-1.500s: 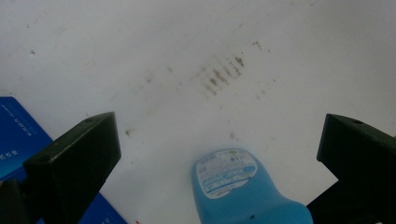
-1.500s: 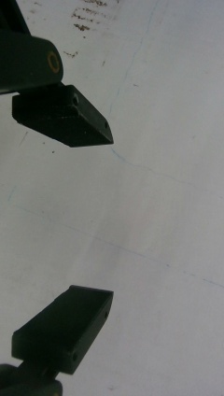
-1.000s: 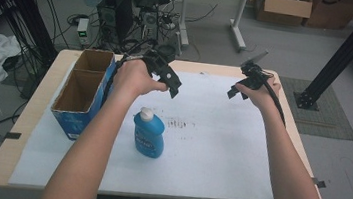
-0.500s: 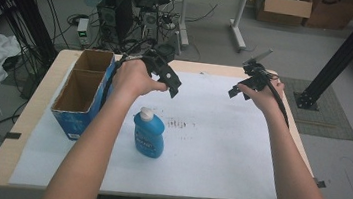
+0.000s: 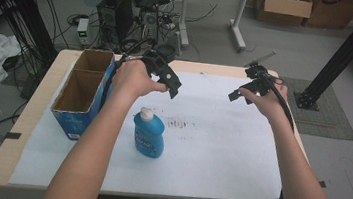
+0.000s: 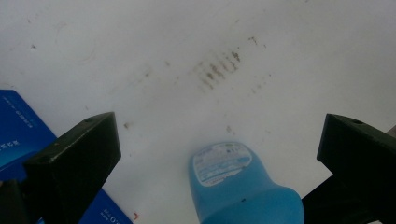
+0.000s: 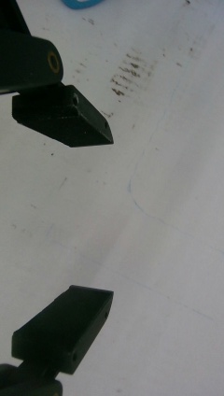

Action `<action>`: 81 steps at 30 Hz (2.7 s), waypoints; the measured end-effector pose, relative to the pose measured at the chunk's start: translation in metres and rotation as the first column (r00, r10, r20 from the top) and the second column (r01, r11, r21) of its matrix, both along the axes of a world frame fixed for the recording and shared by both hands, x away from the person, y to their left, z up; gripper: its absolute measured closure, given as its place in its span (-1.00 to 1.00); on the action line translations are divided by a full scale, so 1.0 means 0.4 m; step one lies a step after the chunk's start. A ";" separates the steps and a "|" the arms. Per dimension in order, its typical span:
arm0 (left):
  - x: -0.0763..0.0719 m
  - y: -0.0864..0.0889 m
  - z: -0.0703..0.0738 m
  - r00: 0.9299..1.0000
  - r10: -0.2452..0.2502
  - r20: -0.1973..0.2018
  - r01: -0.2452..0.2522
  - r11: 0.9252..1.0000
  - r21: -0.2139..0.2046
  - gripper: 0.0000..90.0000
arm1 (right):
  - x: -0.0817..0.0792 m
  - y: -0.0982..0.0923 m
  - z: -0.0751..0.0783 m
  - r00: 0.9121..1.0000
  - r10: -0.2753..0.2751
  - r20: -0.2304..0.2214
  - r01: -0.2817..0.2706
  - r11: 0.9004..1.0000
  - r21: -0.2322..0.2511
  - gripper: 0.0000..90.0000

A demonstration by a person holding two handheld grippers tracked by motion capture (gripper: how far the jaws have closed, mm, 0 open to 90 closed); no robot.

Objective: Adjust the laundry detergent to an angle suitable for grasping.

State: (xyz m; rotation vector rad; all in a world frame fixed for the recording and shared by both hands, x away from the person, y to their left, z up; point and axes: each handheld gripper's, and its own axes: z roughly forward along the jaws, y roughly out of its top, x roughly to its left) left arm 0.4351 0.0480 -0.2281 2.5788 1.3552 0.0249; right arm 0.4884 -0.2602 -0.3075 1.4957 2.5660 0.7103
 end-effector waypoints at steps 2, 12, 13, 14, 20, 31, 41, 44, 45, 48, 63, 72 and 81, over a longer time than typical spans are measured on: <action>-0.001 0.002 0.001 1.000 0.001 0.003 -0.001 1.000 -0.002 -1.00 | -0.015 0.002 0.005 1.000 0.023 0.010 -0.023 1.000 0.005 -0.54; 0.002 0.007 0.002 1.000 -0.004 0.001 0.004 1.000 -0.014 -1.00 | -0.108 0.040 0.041 0.987 0.144 0.072 -0.147 0.988 0.040 -0.54; 0.003 0.008 0.003 1.000 -0.002 -0.001 0.002 1.000 -0.016 -1.00 | -0.117 0.047 0.044 0.984 0.160 0.077 -0.163 0.986 0.039 -0.54; 0.003 0.008 0.003 1.000 -0.002 -0.001 0.002 1.000 -0.016 -1.00 | -0.128 0.056 0.047 0.981 0.176 0.083 -0.179 0.983 0.034 -0.54; 0.005 0.017 0.004 1.000 0.000 -0.003 0.000 1.000 -0.018 -1.00 | -0.185 0.102 0.056 0.958 0.265 0.110 -0.269 0.963 0.023 -0.53; 0.007 0.029 0.008 1.000 0.010 0.000 -0.010 1.000 -0.016 -1.00 | -0.275 0.168 0.056 0.914 0.377 0.153 -0.387 0.921 0.045 -0.53; 0.005 0.030 0.012 1.000 0.011 -0.001 -0.011 1.000 -0.017 -1.00 | -0.325 0.213 0.040 0.887 0.421 0.191 -0.438 0.897 0.059 -0.53; 0.005 0.031 0.012 1.000 0.013 -0.001 -0.013 1.000 -0.017 -1.00 | -0.337 0.226 0.034 0.881 0.428 0.201 -0.448 0.891 0.067 -0.53; 0.005 0.030 0.012 1.000 0.015 -0.001 -0.015 1.000 -0.018 -1.00 | -0.342 0.230 0.032 0.879 0.429 0.207 -0.451 0.890 0.070 -0.53; 0.005 0.029 0.011 1.000 0.011 -0.005 -0.011 1.000 -0.014 -0.99 | -0.356 0.245 0.022 0.872 0.440 0.215 -0.464 0.883 0.075 -0.53; 0.002 0.031 0.013 1.000 0.016 -0.001 -0.016 1.000 -0.012 -0.99 | -0.402 0.310 -0.037 0.856 0.457 0.241 -0.491 0.864 0.107 -0.51; 0.001 0.030 0.012 1.000 0.016 -0.001 -0.016 1.000 -0.009 -1.00 | -0.407 0.357 -0.079 0.850 0.455 0.267 -0.503 0.851 0.150 -0.51; 0.000 0.026 0.007 1.000 0.015 -0.003 -0.015 1.000 -0.001 -1.00 | -0.402 0.392 -0.110 0.849 0.449 0.277 -0.504 0.847 0.170 -0.53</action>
